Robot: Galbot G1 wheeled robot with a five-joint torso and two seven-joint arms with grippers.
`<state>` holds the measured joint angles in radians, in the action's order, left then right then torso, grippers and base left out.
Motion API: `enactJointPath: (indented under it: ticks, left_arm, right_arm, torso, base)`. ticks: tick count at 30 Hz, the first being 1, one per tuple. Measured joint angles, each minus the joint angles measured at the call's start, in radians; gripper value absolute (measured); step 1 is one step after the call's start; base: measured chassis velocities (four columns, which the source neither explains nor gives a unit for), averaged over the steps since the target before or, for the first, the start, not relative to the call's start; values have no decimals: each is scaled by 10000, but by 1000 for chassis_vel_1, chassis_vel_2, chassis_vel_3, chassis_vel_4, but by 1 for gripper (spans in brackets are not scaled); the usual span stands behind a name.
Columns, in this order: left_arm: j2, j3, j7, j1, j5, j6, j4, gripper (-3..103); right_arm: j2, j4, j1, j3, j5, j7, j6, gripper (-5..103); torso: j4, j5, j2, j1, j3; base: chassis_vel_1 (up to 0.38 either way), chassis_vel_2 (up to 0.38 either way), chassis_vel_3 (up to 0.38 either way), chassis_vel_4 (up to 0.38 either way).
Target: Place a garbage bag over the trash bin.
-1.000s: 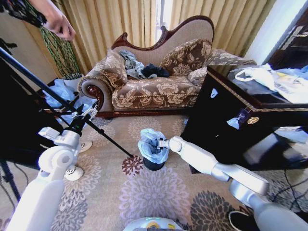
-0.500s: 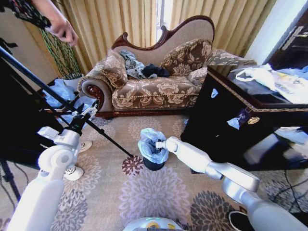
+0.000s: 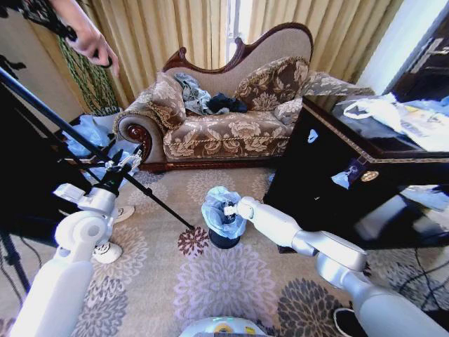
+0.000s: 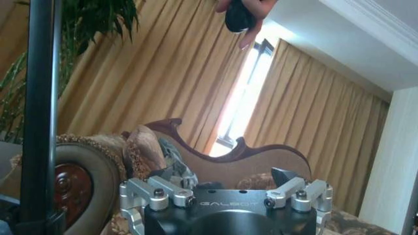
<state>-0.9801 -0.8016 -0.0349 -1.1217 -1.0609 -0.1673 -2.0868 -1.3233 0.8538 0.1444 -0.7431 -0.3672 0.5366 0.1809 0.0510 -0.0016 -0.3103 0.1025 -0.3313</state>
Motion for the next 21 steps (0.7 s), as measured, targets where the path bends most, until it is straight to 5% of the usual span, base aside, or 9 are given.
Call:
enactJointPath:
  ticks: [12,21]
  left_arm:
    - [-158,100,47,-45,25,-1,88,100]
    - [18,470,36,217,25,-55,192,100]
  right_arm:
    - [189,534,329,296,583,-70,121,100]
    - [1202,2561,568,724,1598,-158,612,100]
  torso:
    - [-3,1,0,0,0]
    - [-2,1,0,0,0]
  base:
    - [0,0,0,0]
    - [0,0,0,0]
